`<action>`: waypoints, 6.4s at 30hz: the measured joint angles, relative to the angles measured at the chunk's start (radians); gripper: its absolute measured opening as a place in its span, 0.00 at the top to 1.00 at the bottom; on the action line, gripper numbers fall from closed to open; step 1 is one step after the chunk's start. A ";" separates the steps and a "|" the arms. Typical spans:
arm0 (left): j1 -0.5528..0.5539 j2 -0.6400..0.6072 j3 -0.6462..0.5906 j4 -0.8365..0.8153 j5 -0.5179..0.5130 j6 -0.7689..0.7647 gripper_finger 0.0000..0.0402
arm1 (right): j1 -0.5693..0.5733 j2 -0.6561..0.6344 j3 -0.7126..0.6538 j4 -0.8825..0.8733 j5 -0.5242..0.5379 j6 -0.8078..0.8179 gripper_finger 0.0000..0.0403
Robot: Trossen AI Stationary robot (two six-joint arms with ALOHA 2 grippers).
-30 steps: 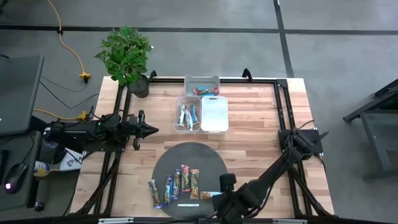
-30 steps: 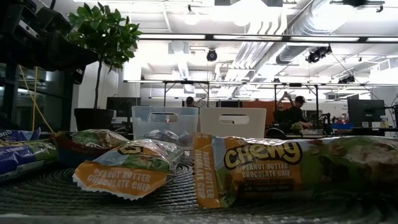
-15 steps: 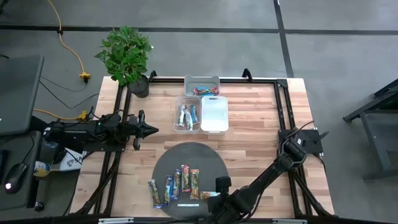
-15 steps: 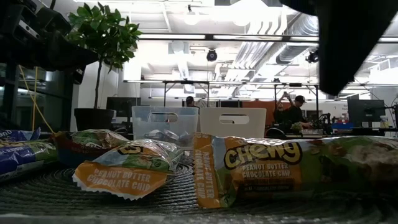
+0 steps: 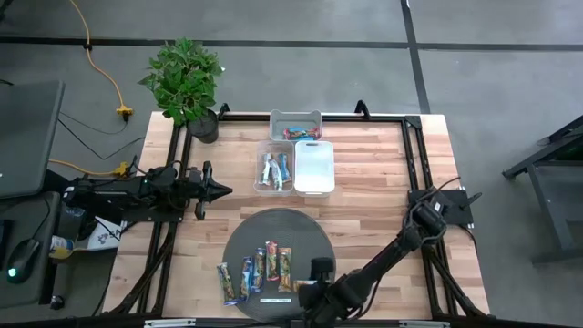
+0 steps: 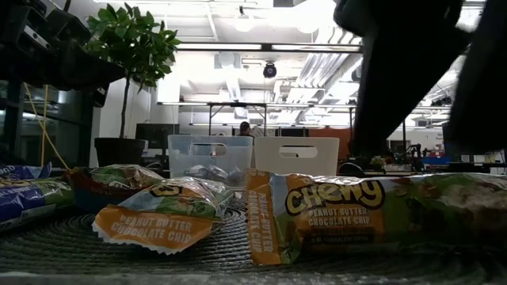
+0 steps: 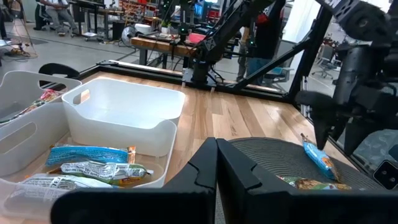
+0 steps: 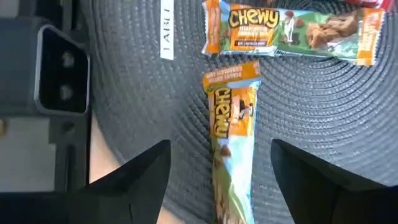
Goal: Pick and place Granola Bars by type
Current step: Put the yellow granola bar into the transparent bin
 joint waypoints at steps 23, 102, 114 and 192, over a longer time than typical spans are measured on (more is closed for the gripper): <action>0.000 0.000 0.000 0.000 0.000 0.000 1.00 | -0.048 -0.005 -0.177 0.291 -0.136 0.052 0.36; 0.000 0.000 0.000 0.000 0.000 0.000 1.00 | -0.254 -0.295 -0.178 1.058 -0.514 -0.093 0.81; 0.000 0.000 0.000 -0.001 0.000 0.000 1.00 | -0.358 -0.347 -0.176 1.301 -0.506 -0.138 0.81; 0.000 0.000 0.000 0.000 0.000 0.000 1.00 | -0.817 -0.357 -0.648 1.070 0.156 0.553 0.81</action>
